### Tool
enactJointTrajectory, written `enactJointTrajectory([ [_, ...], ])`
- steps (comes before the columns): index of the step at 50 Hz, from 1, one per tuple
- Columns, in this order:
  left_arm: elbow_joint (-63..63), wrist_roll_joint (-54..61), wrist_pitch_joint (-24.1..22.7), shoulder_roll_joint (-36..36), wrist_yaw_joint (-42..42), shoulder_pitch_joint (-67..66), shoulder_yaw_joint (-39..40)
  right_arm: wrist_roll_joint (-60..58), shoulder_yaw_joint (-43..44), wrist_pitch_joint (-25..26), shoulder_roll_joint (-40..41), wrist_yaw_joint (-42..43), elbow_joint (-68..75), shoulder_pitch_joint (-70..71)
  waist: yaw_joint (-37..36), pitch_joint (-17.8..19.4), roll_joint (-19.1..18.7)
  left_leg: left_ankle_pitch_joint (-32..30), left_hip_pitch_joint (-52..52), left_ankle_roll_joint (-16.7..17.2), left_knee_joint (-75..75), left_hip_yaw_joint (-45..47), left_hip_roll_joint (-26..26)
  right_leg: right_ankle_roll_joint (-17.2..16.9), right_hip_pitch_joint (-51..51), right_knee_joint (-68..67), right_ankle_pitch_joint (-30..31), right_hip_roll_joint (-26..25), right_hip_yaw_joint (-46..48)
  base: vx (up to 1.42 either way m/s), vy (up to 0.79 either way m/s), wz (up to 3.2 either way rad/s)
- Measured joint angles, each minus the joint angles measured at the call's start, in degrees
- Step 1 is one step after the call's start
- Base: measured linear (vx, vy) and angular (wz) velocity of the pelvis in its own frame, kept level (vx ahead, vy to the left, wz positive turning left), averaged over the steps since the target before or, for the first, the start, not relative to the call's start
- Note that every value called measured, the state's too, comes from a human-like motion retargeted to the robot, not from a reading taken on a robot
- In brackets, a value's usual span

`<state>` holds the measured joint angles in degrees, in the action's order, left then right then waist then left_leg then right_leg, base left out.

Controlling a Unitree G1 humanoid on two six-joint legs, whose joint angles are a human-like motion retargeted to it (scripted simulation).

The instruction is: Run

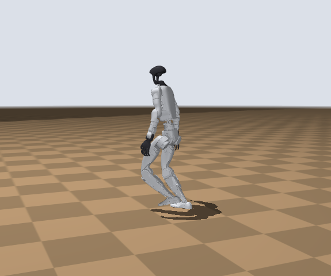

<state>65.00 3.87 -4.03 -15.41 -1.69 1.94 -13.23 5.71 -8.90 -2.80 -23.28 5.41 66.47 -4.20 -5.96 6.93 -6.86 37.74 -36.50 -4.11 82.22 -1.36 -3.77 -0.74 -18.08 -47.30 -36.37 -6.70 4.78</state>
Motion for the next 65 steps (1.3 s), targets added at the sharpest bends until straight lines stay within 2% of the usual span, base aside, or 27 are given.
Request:
enactJointTrajectory([
  [3,5.8,-0.1,0.4,-1.5,-1.2,-5.4,4.0,1.6,0.2,-2.5,-1.3,3.1,-6.4,3.5,-2.5,-0.2,3.1,1.6,-3.9,-0.5,-17.4,2.0,4.0,-3.4,9.3,3.8,2.4,2.7,-2.2,1.12,0.03,-0.07],
  [7,12.3,-1.7,0.9,-3.5,-1.7,-12.6,9.0,2.3,0.1,-4.6,-2.6,5.0,-14.0,6.7,-3.3,-1.3,8.5,-1.8,-2.8,-0.4,-38.9,3.7,11.7,-8.3,16.1,1.2,7.0,8.3,-4.0,1.1,0.06,0.13],
  [10,15.2,-2.7,1.6,-4.2,-1.9,-17.1,11.3,2.1,0.0,-5.7,-2.6,5.5,-17.3,6.7,-3.5,-2.2,11.0,-2.6,-2.6,-2.7,-34.5,4.2,15.6,-10.7,16.4,-10.3,12.4,11.2,-4.8,1.07,0.05,0.11],
  [12,15.9,-3.3,1.8,-4.4,-2.1,-19.0,12.0,1.7,-0.3,-5.9,-1.7,5.5,-18.2,5.5,-2.6,-2.2,12.6,-1.6,-1.5,-5.4,-28.7,4.2,18.3,-11.8,14.4,-20.9,19.0,13.5,-5.0,1.08,0.04,0.24],
  [13,15.9,-3.7,1.9,-4.4,-2.2,-19.9,12.3,1.5,-0.6,-5.8,-1.1,5.3,-18.4,4.5,-1.9,-2.0,13.4,-0.3,-0.3,-6.8,-26.1,4.2,19.6,-11.7,12.6,-26.7,21.4,14.8,-4.8,1.07,0.05,0.21],
  [15,14.5,-5.2,2.7,-5.7,-1.2,-19.7,13.4,1.5,-1.0,-4.7,0.6,3.8,-18.3,3.5,-0.6,0.5,16.6,1.6,6.5,-9.0,-27.3,4.3,23.4,-10.0,7.9,-36.8,22.0,19.4,-5.8,1.08,0.06,0.14],
  [17,12.6,-5.3,3.4,-5.6,-1.4,-17.5,12.2,1.5,-1.3,-3.7,1.8,2.2,-15.8,1.9,1.2,1.7,17.2,3.5,13.4,-9.3,-29.2,1.9,25.0,-6.8,2.1,-41.7,16.5,21.6,-4.9,1.11,0.05,0.26],
  [20,8.1,-4.0,3.7,-5.0,-2.4,-12.1,9.6,1.1,-1.8,-2.1,2.9,-1.0,-10.1,-1.4,3.9,2.5,16.1,4.9,24.4,-7.6,-34.4,-3.4,24.8,-3.5,-7.4,-40.6,8.6,21.8,-2.8,1.16,0.01,0.37],
  [23,1.0,-2.0,2.3,-5.2,-3.6,-6.1,7.2,-0.1,-1.5,-0.2,3.4,-4.9,-2.9,-5.5,6.5,2.5,13.6,4.8,34.3,-4.9,-38.9,-7.6,21.5,-3.0,-14.6,-28.9,5.1,18.5,0.1,1.22,-0.04,0.51],
  [25,-5.1,-1.0,0.6,-5.7,-4.2,-2.6,5.5,-0.8,-0.7,1.1,3.8,-7.4,1.8,-8.3,7.8,1.6,11.0,2.2,39.0,-1.6,-40.2,-10.6,18.3,-4.1,-17.5,-17.6,5.7,13.8,1.4,1.23,-0.09,0.55],
  [28,-15.1,0.7,-2.9,-6.3,-3.9,0.8,3.0,-1.7,0.4,2.7,4.2,-10.7,7.2,-12.5,9.1,-0.7,6.1,-4.2,41.4,4.6,-35.8,-12.5,12.0,-6.0,-18.0,-2.5,11.6,5.4,1.5,1.19,-0.11,0.56],
  [30,-21.6,1.9,-5.0,-6.7,-2.9,1.9,0.8,-1.6,0.8,3.7,4.3,-12.4,9.4,-15.1,9.4,-1.6,3.1,-10.5,40.8,8.7,-28.1,-12.2,8.2,-6.1,-16.6,1.7,16.0,1.0,1.6,1.12,-0.12,0.6],
  [33,-29.5,2.6,-7.1,-6.9,-1.2,2.8,-2.6,-0.9,1.3,4.6,3.6,-13.2,10.7,-17.9,9.2,-1.9,0.6,-16.3,37.3,10.9,-12.2,-9.5,4.0,-3.1,-14.7,-2.7,15.2,-2.2,2.3,1.1,-0.15,0.56],
  [35,-33.0,2.2,-7.5,-7.0,-0.4,2.7,-4.4,-0.7,1.7,4.7,2.7,-12.8,10.7,-18.6,8.8,-1.5,-0.3,-15.6,33.5,9.6,-1.4,-7.2,0.8,0.0,-12.8,-7.4,10.7,-3.4,2.8,1.09,-0.18,0.5],
  [37,-33.3,0.7,-6.6,-6.5,0.0,1.8,-5.1,-1.2,1.8,4.3,1.8,-11.7,10.1,-17.6,8.2,-0.5,-0.6,-11.8,28.2,6.8,7.5,-5.2,-2.2,2.9,-10.1,-11.2,4.9,-4.3,2.7,1.07,-0.19,0.46],
  [39,-29.2,-1.4,-4.7,-5.5,0.4,0.6,-4.5,-1.9,1.5,3.6,1.0,-10.1,9.0,-14.7,7.4,0.5,-0.3,-7.2,21.5,4.0,12.4,-3.7,-3.5,4.9,-6.3,-12.9,-0.5,-4.7,2.1,1.03,-0.18,0.4],
  [41,-21.5,-3.6,-2.7,-4.1,1.2,-0.9,-3.0,-1.9,1.3,2.6,0.6,-8.2,6.7,-10.6,6.5,1.3,0.7,-3.3,14.6,1.7,11.4,-2.0,-3.2,5.3,-0.9,-11.8,-3.3,-4.1,1.2,1.01,-0.15,0.2],
  [43,-12.7,-5.0,-1.1,-2.9,2.4,-4.0,-1.5,-0.3,1.5,1.2,0.7,-6.5,2.7,-7.7,5.1,1.4,1.4,-0.6,9.5,0.6,4.9,0.0,-2.3,4.5,4.9,-9.0,-2.9,-3.6,0.3,1.01,-0.11,-0.16],
  [45,-4.2,-5.7,0.1,-2.1,4.0,-7.7,0.1,2.5,2.0,-0.4,0.6,-5.3,-2.6,-5.6,4.0,1.0,2.2,0.2,6.3,1.0,-5.9,1.4,-0.2,2.3,10.5,-5.3,-0.2,-3.5,-1.9,1.01,-0.05,-0.26],
  [50,10.8,-6.6,1.8,-2.7,6.8,-17.5,5.6,8.5,2.5,-3.5,-1.0,-4.2,-16.7,-1.8,4.3,-2.5,6.9,-7.8,5.0,4.9,-40.9,0.3,11.5,-3.9,17.3,-1.7,4.7,1.4,-7.1,0.96,0.0,-0.13],
  [52,14.0,-7.0,2.2,-3.5,7.2,-20.8,7.6,9.1,2.6,-4.4,-1.0,-3.6,-20.6,-1.1,4.3,-3.5,9.0,-11.0,4.9,4.6,-43.2,0.2,14.6,-5.8,17.5,-6.8,6.0,3.7,-8.2,0.9,0.02,-0.18],
  [54,16.0,-7.4,2.8,-3.9,7.1,-23.5,8.6,8.9,2.5,-5.2,-0.6,-3.2,-22.7,-0.9,4.4,-4.0,10.3,-12.2,3.2,3.1,-37.0,0.8,16.6,-7.6,17.1,-13.9,8.1,5.0,-8.8,0.86,0.01,-0.1],
  [57,17.1,-7.8,3.2,-4.6,6.5,-25.5,9.7,7.7,1.4,-5.2,1.1,-3.0,-24.1,-1.4,5.2,-4.1,12.5,-10.6,1.5,-0.6,-26.5,2.4,18.7,-10.2,14.2,-26.5,12.3,6.7,-9.3,0.81,0.01,-0.07],
  [60,14.4,-6.9,3.4,-5.5,5.3,-22.7,10.1,6.2,-0.5,-3.7,4.2,-3.6,-21.5,0.3,5.3,-3.7,13.9,-7.2,2.2,-2.7,-22.3,3.3,18.6,-8.4,6.8,-34.2,11.5,8.6,-9.4,0.71,0.0,-0.15],
  [62,10.6,-4.5,3.0,-5.1,3.1,-19.2,9.6,5.7,-2.0,-3.0,5.5,-4.3,-17.8,0.9,5.7,-3.8,13.7,-7.2,4.2,-2.3,-23.3,2.5,18.3,-5.9,2.1,-32.4,7.5,9.9,-8.5,0.64,-0.02,0.13],
  [65,2.2,0.2,1.6,-4.7,-0.6,-13.3,9.3,5.1,-4.2,-2.2,6.7,-5.1,-12.1,1.0,6.3,-4.0,12.7,-8.7,8.2,-0.8,-27.3,0.8,17.2,-3.6,-3.1,-22.7,2.8,9.9,-7.4,0.56,-0.05,0.32],
])
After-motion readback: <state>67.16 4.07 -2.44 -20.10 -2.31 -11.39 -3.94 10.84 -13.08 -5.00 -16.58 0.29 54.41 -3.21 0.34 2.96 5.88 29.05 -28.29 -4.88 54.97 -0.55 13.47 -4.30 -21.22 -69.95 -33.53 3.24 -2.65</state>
